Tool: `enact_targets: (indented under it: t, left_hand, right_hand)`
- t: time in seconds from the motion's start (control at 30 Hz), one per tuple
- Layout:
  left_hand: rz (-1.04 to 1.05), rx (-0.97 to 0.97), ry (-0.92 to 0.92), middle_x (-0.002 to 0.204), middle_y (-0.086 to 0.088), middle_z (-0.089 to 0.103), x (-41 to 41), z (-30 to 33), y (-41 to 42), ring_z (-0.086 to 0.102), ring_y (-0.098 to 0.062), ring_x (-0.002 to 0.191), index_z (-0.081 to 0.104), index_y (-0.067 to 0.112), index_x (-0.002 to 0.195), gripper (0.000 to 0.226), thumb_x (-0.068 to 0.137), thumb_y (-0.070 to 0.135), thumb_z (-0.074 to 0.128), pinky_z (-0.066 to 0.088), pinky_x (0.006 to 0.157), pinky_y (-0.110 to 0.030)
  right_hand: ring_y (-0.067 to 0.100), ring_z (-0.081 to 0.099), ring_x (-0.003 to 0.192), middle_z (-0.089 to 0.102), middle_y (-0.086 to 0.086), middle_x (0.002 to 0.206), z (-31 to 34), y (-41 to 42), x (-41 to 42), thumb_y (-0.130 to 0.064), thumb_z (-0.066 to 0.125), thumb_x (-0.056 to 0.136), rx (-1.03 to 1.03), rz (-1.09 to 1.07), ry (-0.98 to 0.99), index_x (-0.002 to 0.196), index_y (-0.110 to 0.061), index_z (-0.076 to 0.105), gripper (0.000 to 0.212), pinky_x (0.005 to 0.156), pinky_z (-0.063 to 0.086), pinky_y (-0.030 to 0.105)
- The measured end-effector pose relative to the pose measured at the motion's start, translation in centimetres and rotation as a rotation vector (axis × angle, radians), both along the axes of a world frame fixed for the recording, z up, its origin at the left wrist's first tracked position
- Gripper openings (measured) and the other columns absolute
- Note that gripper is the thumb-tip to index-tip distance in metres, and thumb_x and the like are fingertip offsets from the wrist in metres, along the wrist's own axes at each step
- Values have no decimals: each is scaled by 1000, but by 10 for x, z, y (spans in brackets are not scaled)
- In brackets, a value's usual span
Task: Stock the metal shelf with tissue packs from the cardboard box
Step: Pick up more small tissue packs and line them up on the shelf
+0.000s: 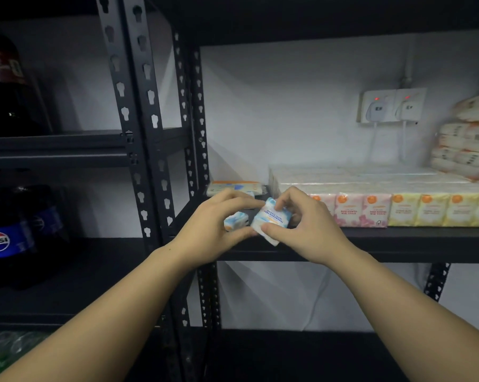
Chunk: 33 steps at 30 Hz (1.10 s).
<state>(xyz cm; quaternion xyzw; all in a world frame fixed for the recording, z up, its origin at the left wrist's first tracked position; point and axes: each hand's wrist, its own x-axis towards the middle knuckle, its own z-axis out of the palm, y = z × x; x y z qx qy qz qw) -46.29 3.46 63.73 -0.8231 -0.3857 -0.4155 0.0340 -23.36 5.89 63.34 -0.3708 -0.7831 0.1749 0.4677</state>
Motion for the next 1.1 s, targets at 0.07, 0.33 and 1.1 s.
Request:
enact_targets:
  t: [0.07,0.33,1.1]
  left_hand:
    - [-15,28,10,122,13,64,6,3,-3,62,-7,116,75,31,121,36,86,37,83,49,98,-23]
    - [43,-81,-98,99,19,72,13,9,-4,66,-5,101,74,31,108,18,91,38,76,54,89,-32]
    - [430,-173,149,96,15,59,-26,-12,12,56,-8,93,67,32,93,20,94,52,66,50,76,-29]
  right_hand:
    - [26,71,79,74,-4,92,2,0,1,-52,82,71,-15,38,21,89,-31,57,37,69,58,54]
    - [6,62,101,62,-13,107,9,-5,8,-49,83,77,38,45,-88,95,-37,71,25,83,50,25]
    - [11,58,84,52,-13,119,4,21,-29,-37,78,88,56,-179,-276,117,-36,50,40,72,47,30]
